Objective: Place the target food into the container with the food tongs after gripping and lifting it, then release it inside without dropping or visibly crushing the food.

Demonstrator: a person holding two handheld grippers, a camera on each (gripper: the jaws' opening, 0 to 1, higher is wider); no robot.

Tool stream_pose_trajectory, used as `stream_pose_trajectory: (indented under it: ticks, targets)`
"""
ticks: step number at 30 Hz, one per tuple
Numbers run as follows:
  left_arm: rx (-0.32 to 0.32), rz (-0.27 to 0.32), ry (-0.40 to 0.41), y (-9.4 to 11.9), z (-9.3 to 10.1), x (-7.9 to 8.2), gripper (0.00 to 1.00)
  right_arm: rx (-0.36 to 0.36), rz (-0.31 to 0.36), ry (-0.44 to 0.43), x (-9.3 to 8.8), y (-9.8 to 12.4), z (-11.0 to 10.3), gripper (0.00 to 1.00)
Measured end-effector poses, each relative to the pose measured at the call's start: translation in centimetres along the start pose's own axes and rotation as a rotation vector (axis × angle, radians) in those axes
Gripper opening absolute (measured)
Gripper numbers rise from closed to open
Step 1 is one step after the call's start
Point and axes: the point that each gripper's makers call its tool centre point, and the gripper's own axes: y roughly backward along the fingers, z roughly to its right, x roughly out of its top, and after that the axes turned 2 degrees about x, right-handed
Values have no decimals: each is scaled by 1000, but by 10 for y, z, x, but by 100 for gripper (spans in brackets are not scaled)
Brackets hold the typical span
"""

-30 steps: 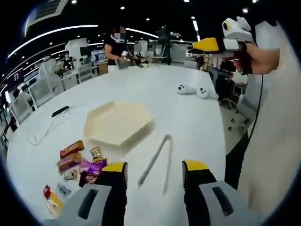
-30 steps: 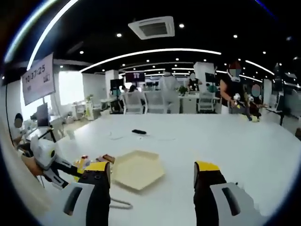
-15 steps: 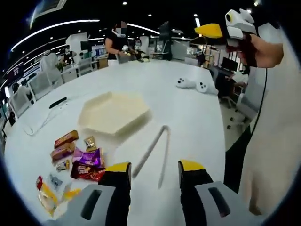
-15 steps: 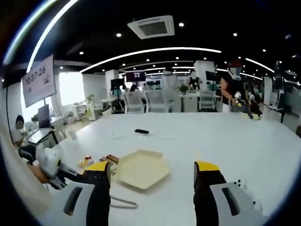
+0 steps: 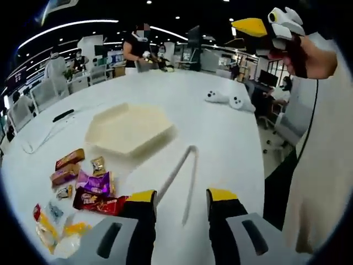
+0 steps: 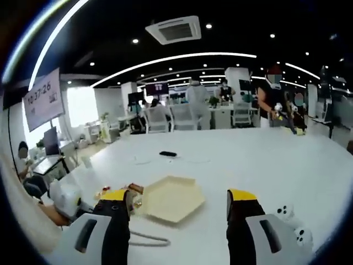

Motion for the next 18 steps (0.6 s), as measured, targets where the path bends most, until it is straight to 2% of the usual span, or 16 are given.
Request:
stream_pose_trajectory:
  ticks: [9,18]
  targets:
    - [-23,-11,-27,-5,0,2,32,-30,-8,-7,-11,13,-1,71]
    - [-21,-27,-42,-3,4,-7,30,-33,-28,-12,-19,17,-4,71]
